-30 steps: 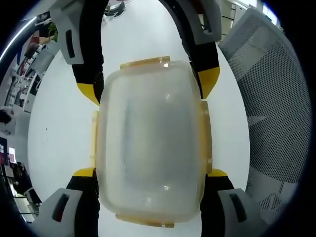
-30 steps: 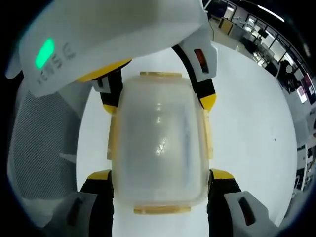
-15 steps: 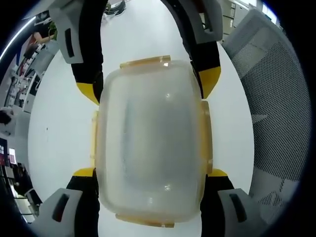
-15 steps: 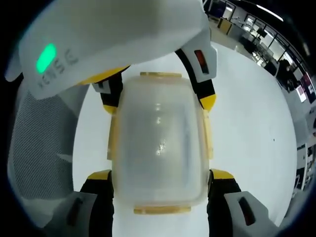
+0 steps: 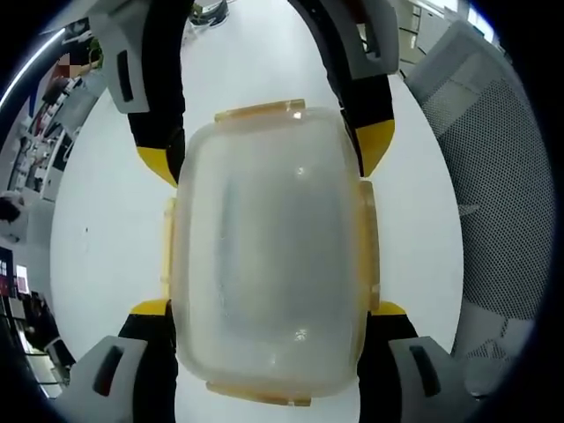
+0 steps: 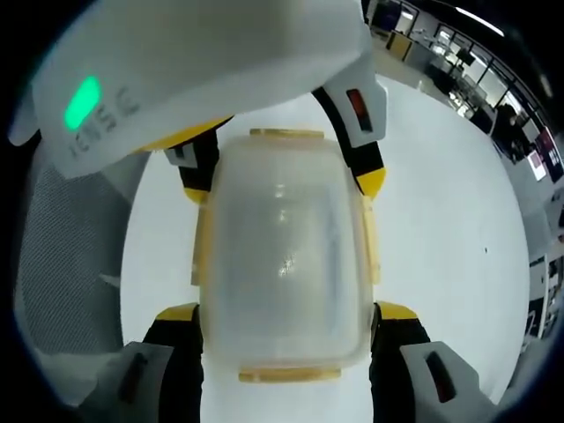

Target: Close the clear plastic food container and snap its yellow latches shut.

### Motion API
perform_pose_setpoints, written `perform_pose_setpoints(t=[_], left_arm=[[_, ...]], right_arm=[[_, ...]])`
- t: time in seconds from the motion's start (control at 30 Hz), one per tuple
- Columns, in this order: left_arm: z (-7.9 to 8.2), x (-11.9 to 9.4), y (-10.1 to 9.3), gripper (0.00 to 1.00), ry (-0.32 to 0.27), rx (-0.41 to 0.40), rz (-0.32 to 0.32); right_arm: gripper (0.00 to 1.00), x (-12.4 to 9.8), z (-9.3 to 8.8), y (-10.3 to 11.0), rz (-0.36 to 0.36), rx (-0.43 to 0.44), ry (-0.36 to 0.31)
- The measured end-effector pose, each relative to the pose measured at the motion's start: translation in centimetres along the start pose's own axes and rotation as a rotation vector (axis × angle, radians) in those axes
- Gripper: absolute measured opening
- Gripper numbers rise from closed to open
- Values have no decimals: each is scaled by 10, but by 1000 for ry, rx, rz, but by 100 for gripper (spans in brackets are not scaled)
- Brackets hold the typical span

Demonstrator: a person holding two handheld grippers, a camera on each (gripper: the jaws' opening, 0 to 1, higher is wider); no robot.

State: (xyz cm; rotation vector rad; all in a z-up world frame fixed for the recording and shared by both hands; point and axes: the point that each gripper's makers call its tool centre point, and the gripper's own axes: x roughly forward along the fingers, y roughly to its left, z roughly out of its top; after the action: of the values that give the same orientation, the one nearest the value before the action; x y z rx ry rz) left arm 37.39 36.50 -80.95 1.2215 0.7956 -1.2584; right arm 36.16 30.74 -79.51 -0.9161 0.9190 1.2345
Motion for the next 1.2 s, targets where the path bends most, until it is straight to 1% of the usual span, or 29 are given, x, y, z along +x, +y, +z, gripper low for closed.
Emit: perform_pose_setpoints(t=[0.5,0.8,1.2], left_arm=[[-1,3,19,85,0,4,0],[-3,6,29,85,6,21,-3],[-2,9,42,85,2,6,-1]], right_arm=[[78,0,0,-19,-5,9,-7],[78,1,0,-28,-12,23,-11],[78,2,-2,-42,-10,12,1]])
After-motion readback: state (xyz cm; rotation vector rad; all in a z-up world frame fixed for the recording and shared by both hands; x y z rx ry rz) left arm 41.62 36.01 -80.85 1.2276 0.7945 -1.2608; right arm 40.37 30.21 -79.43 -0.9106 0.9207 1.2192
